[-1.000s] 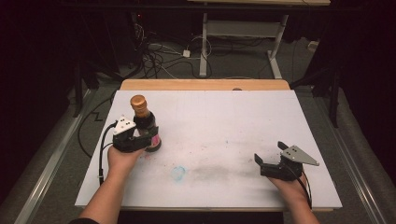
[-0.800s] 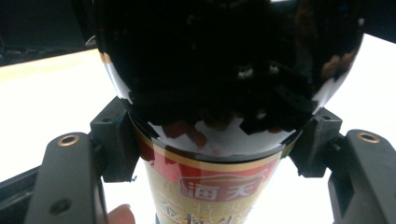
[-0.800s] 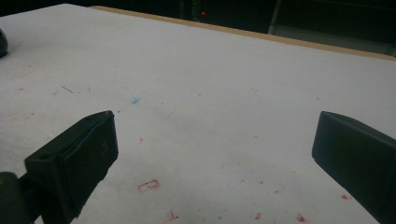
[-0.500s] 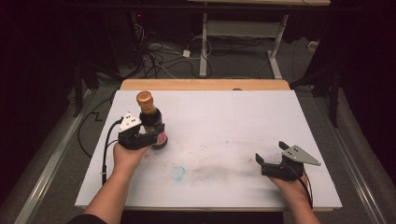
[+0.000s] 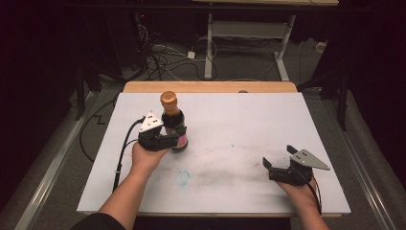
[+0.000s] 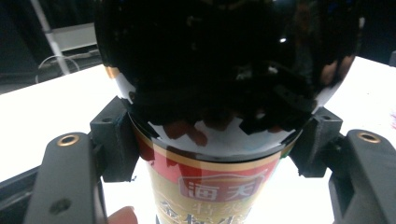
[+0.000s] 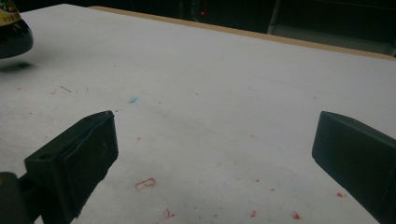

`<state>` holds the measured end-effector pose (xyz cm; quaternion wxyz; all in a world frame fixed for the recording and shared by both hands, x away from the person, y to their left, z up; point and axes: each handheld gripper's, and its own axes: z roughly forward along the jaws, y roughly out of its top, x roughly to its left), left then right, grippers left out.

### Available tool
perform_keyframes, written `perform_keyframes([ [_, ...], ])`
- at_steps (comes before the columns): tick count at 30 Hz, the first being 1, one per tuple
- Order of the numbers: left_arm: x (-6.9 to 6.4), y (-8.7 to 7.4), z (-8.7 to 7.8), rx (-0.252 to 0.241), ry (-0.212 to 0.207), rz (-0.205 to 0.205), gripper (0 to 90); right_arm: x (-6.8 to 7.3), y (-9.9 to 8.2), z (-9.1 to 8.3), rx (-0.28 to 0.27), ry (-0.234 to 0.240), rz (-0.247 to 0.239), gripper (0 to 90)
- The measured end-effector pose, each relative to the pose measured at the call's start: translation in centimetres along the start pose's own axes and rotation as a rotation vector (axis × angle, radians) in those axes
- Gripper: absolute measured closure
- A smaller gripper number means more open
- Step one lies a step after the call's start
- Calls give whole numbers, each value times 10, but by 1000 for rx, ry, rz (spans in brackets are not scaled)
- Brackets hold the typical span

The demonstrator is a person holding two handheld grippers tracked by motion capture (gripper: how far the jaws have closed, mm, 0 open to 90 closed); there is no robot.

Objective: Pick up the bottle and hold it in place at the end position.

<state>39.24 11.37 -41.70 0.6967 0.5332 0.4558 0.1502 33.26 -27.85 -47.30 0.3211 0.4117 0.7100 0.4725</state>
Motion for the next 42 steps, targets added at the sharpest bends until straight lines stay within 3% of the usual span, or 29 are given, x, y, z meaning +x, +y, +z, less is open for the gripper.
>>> perform_keyframes([
  [18,-38,-26,34,60,-108,15,289,-2,0,-2,-7,0,-1,12],
  [19,-36,-27,33,102,-108,65,289,-2,0,-2,-9,-2,0,12],
  [21,-39,-29,35,122,-125,80,289,-2,0,-2,-11,-4,-1,12],
  [23,-42,-32,38,123,-144,72,289,-2,0,-3,-11,-3,2,12],
  [24,-46,-34,42,84,-135,18,289,-2,0,-3,-11,-4,2,12],
  [38,-56,-52,39,125,-182,24,288,-3,-1,-3,-10,-1,-3,12],
  [39,-50,-51,35,193,-192,116,287,-2,-1,-3,-9,0,-3,12],
  [40,-55,-53,38,120,-186,24,287,-2,-1,-2,-8,0,-3,12],
  [42,-54,-53,37,117,-191,17,286,-2,-1,-2,-5,2,-5,12],
])
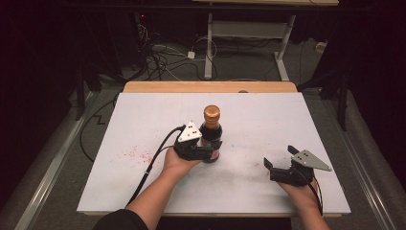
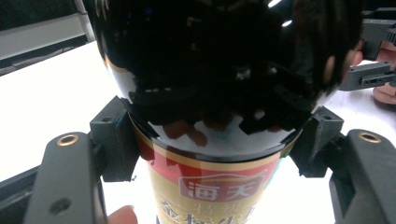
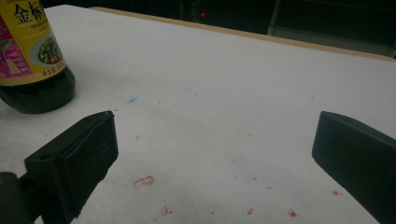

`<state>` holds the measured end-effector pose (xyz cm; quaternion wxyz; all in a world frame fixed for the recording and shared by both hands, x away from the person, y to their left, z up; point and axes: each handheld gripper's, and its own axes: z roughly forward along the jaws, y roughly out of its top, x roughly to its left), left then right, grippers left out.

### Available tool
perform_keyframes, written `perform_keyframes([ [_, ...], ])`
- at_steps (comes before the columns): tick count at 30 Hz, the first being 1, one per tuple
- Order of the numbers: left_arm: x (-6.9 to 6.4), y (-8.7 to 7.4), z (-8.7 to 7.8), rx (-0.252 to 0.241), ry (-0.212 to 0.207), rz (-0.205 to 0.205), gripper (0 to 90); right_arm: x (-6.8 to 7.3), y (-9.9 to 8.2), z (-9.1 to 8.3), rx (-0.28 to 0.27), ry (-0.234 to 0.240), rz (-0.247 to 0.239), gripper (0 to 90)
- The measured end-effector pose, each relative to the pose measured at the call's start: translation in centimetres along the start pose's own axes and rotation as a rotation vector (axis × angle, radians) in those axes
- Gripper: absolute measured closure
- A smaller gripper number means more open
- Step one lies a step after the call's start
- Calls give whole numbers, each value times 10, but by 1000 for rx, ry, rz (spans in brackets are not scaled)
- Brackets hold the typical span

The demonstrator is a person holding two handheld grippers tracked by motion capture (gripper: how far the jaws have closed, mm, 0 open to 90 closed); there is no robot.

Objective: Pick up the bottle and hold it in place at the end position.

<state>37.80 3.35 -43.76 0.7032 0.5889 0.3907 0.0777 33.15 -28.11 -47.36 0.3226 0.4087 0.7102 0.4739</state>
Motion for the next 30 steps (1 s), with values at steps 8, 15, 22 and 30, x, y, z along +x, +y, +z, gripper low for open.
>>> perform_keyframes([
  [8,5,-5,-3,-35,-28,-6,282,3,0,3,8,13,12,21],
  [15,4,-8,0,-106,-46,-58,280,11,3,7,35,47,27,195],
  [22,6,-6,-1,-68,-51,-35,278,28,16,18,54,86,15,500],
  [30,6,-6,-2,-56,-49,-33,275,39,26,36,60,107,0,766],
])
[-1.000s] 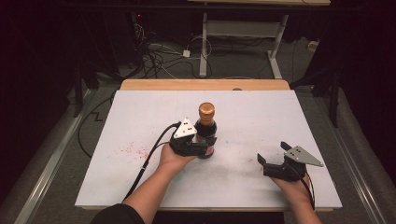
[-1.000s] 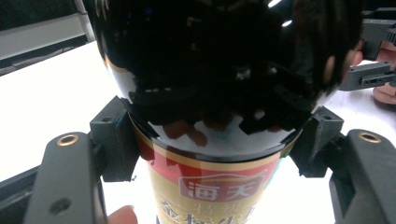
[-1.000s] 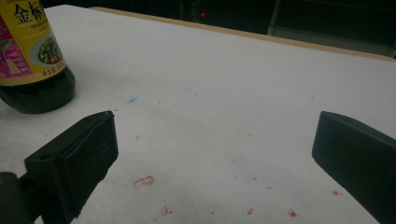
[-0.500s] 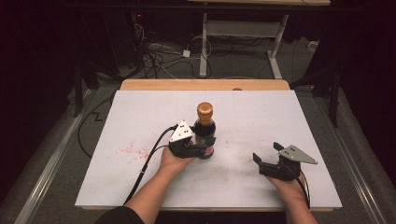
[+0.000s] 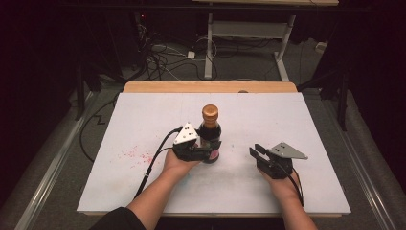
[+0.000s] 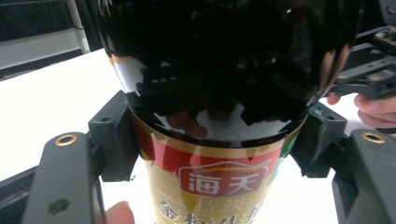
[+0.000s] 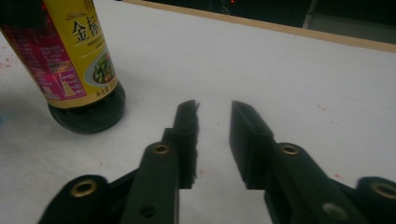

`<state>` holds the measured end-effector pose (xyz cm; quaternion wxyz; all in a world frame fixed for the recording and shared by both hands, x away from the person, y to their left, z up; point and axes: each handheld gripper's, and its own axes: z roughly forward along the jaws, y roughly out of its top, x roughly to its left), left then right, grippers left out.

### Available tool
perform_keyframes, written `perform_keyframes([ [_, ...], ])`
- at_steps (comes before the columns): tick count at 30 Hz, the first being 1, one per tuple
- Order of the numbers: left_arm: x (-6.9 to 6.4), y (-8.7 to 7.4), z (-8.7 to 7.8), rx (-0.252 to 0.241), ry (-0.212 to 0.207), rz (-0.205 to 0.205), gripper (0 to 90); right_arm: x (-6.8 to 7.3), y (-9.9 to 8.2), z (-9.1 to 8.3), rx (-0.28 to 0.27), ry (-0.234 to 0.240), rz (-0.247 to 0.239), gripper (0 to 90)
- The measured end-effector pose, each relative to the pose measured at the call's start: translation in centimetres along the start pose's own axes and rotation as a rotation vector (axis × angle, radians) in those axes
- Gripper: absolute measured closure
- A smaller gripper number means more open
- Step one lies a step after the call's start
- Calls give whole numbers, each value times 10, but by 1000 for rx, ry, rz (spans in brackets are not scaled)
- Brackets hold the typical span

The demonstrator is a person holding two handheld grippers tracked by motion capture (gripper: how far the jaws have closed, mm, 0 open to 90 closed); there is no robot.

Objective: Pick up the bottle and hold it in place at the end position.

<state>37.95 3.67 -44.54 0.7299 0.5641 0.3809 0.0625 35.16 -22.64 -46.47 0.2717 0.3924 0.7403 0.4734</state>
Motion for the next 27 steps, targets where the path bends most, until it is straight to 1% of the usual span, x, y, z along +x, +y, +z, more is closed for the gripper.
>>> perform_keyframes([
  [2,0,0,0,4,3,4,275,0,3,5,0,3,-2,829],
  [4,0,0,0,1,11,-13,272,1,6,8,4,7,-6,892],
  [5,1,0,-1,18,14,5,270,2,7,10,9,6,-12,900],
  [6,0,0,-1,10,9,0,270,3,8,11,11,6,-15,900],
  [7,2,0,-2,21,12,13,269,5,11,14,14,12,-23,900],
  [8,2,0,-2,17,16,-1,269,5,11,14,14,12,-23,900],
  [9,1,0,-2,9,9,-17,266,6,12,15,15,14,-27,900],
  [10,3,-1,-3,27,12,-3,262,7,14,16,11,15,-33,900],
  [11,1,-2,-2,6,9,-33,259,8,16,16,6,21,-33,900],
  [13,2,-5,0,3,14,-57,242,11,20,17,-3,27,-26,900],
  [14,7,-7,-2,45,29,-15,227,12,22,17,-7,32,-29,900],
  [15,8,-8,-2,54,31,-4,219,13,24,18,-13,37,-27,900],
  [16,8,-8,-1,34,28,-29,214,14,28,19,-19,50,-24,900],
  [17,9,-8,-2,44,32,-14,214,14,28,19,-19,50,-24,900],
  [18,8,-9,-2,43,33,-7,217,16,30,21,-22,56,-33,900],
  [23,8,-9,-4,47,30,2,225,19,35,26,-21,71,-41,900],
  [24,7,-9,-4,44,31,13,230,20,36,27,-20,73,-42,900],
  [25,14,-7,-11,144,38,135,235,21,38,27,-21,78,-47,900],
  [26,7,-9,-5,52,28,32,247,22,40,28,-24,83,-48,900],
  [27,6,-9,-5,43,29,22,255,24,44,28,-35,87,-53,900],
])
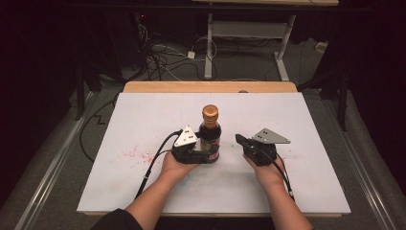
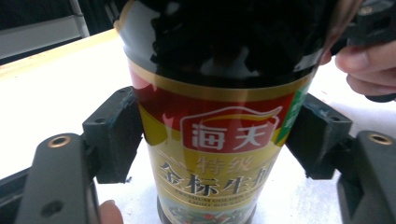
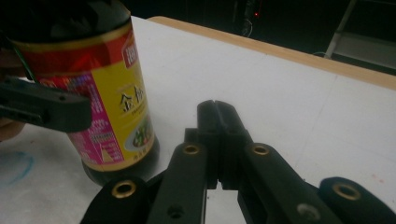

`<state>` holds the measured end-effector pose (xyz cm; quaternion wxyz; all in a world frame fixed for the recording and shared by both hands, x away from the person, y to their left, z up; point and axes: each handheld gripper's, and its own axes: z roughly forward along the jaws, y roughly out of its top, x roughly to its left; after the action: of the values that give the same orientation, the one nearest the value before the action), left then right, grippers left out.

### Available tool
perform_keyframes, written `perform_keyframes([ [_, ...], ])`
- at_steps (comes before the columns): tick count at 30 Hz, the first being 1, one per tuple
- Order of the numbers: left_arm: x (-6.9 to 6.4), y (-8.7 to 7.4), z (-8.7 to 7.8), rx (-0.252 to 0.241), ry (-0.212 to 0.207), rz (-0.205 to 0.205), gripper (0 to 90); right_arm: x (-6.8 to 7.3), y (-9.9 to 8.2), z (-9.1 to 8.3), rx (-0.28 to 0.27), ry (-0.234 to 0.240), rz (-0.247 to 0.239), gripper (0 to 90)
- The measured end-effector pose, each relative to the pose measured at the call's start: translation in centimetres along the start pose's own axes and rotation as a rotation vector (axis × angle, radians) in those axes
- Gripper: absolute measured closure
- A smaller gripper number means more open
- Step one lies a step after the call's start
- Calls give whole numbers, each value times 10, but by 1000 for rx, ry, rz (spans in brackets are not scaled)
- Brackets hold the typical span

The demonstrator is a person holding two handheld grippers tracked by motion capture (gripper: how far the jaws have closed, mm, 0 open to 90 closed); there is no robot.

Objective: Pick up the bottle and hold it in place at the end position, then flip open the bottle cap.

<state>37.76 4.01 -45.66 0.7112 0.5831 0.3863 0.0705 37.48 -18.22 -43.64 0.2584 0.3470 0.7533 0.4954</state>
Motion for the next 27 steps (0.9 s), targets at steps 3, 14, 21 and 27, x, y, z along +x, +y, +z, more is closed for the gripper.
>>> perform_keyframes([
  [3,0,1,-1,3,-4,-8,261,1,5,0,-14,3,-9,900],
  [14,-1,1,-1,1,-5,-7,273,11,36,-1,-54,29,-37,900],
  [21,-1,1,-1,-1,-6,-5,280,16,48,-1,-55,38,-56,900],
  [27,-1,1,-1,0,-4,-3,280,18,53,-2,-48,50,-74,900],
])
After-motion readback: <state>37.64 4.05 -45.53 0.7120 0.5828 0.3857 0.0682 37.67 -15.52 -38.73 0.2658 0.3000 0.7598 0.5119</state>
